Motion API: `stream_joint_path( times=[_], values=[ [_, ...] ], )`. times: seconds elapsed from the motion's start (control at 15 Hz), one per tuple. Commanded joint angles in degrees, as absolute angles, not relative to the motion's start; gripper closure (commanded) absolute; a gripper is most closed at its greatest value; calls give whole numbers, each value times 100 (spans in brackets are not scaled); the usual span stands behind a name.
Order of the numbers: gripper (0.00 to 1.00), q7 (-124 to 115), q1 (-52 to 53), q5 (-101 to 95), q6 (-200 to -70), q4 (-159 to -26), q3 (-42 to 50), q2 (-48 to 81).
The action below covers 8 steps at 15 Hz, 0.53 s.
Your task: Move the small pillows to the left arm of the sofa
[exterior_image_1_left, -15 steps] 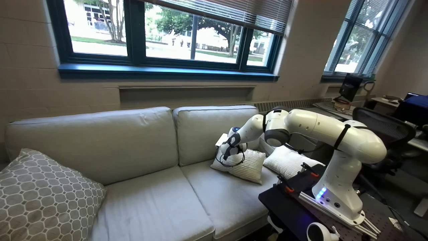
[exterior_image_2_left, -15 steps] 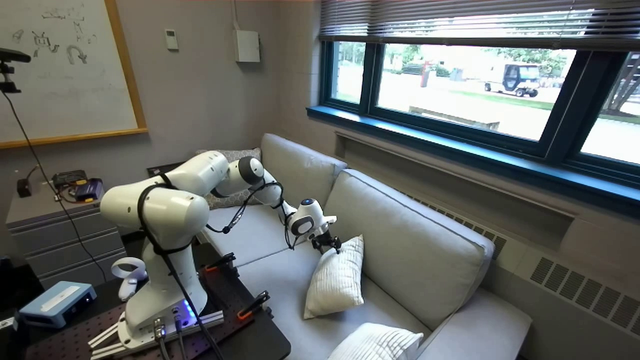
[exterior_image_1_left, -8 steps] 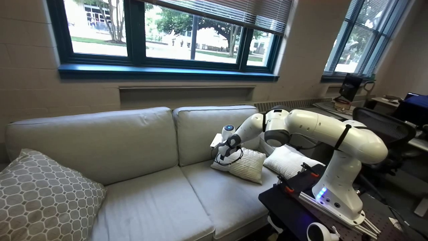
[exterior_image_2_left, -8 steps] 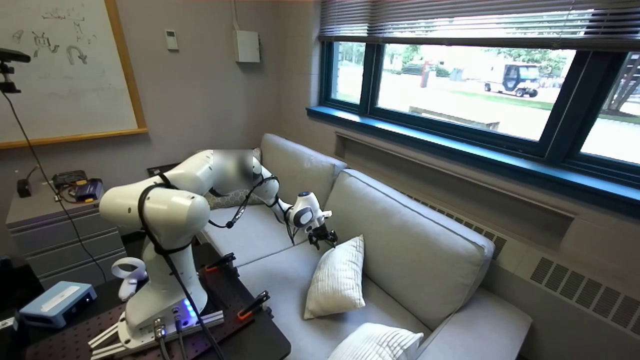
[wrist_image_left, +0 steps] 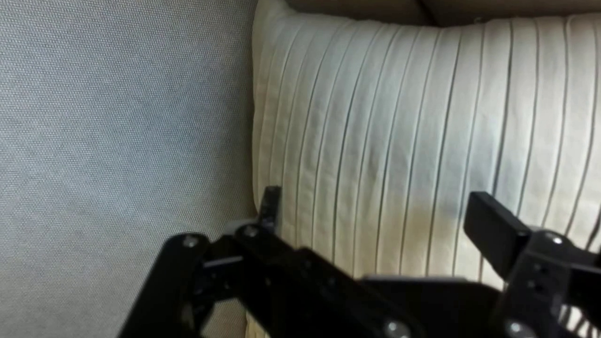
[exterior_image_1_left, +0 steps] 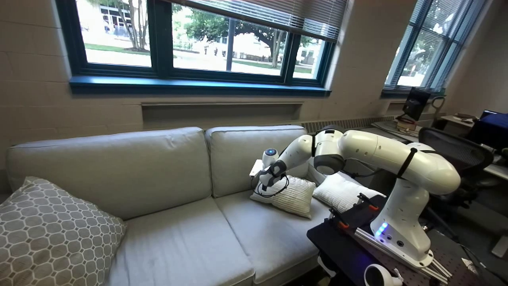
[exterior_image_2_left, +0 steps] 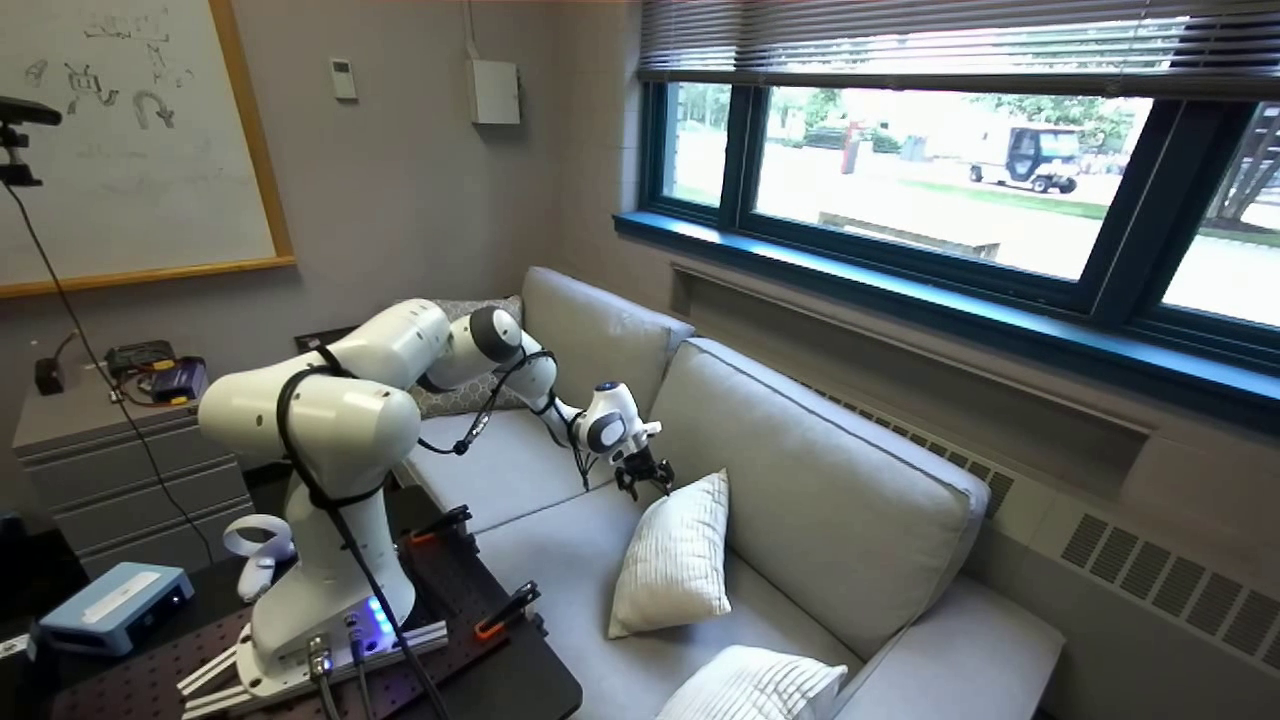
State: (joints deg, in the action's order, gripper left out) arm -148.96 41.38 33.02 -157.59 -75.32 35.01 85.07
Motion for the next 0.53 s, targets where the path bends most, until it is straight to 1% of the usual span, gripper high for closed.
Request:
stream_joint_path(
  times=[0.0,0.13,0.47],
  values=[
    [0,-14896,3914,3252,-15870,-7380,3278,8507],
    [0,-14896,4017,3318,-15977,-7515,3267,8508],
    [0,-14897,4511,3736,-16397,-8142,3563,8509]
  ],
)
